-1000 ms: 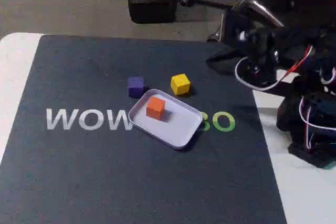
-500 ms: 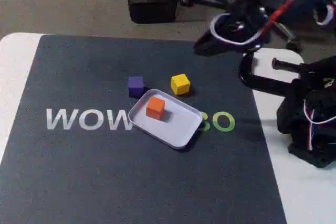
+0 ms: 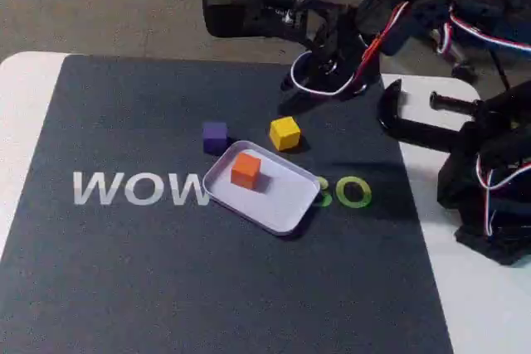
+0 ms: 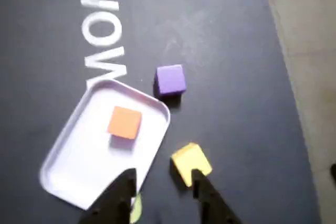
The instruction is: Move blocks one by one until all three blocks are in the tray.
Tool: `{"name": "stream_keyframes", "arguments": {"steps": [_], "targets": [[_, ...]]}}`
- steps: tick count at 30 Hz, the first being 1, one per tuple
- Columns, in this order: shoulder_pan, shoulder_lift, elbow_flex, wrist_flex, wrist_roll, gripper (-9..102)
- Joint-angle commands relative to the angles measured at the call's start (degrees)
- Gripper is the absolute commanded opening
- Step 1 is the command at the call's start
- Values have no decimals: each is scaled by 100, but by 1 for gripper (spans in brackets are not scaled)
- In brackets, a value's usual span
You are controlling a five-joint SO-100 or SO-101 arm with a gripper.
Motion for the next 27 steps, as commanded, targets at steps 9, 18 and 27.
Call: {"name": "stream_keyframes", "arguments": {"steps": [9, 18, 27], "targets": [[1037, -220, 0, -9, -2821, 12], [1011, -545, -70, -62, -4254, 12], [1090, -387, 325, -88, -4658, 13]]}}
